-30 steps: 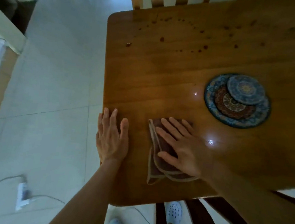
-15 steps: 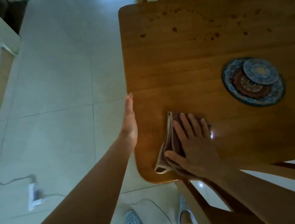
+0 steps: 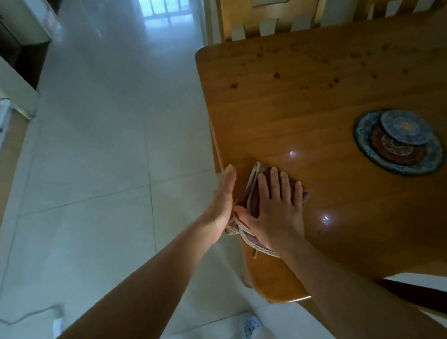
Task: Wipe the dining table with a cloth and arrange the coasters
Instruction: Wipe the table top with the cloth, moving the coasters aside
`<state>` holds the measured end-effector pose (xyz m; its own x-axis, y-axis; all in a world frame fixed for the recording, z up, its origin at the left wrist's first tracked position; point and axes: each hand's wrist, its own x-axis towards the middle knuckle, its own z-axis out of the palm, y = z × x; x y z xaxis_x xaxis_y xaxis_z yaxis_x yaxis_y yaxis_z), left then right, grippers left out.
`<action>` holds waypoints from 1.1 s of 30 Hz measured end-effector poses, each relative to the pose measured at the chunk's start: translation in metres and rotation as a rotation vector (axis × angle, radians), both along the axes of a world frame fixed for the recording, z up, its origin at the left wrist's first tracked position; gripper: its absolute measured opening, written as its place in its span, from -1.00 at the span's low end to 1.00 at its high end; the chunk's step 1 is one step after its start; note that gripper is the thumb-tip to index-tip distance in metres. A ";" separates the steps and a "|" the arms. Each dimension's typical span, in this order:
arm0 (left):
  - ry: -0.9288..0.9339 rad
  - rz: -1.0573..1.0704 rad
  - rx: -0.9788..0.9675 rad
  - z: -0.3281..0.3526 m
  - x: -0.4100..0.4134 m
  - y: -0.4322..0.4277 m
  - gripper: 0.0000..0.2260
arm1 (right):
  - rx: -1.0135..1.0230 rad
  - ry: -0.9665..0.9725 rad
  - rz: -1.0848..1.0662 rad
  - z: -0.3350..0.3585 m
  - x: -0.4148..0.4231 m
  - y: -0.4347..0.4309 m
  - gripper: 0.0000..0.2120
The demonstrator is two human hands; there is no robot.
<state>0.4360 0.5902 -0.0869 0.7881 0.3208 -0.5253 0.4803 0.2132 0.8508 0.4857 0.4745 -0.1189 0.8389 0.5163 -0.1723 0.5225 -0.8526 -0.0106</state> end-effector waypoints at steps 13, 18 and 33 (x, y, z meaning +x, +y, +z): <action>-0.048 -0.245 0.986 -0.016 0.105 0.084 -0.59 | 0.167 -0.007 -0.188 0.004 0.099 0.089 -0.09; -0.219 -0.266 1.089 -0.029 0.162 0.122 -0.66 | 0.150 -0.030 -0.238 -0.003 0.165 0.127 -0.13; -0.300 -0.414 1.028 -0.020 0.264 0.227 -0.75 | 0.214 -0.029 -0.190 -0.005 0.207 0.125 -0.34</action>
<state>0.6999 0.8177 -0.1065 0.9823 0.1769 0.0619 0.1005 -0.7759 0.6228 0.6924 0.5992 -0.1236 0.9270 0.3717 -0.0503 0.3567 -0.9150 -0.1884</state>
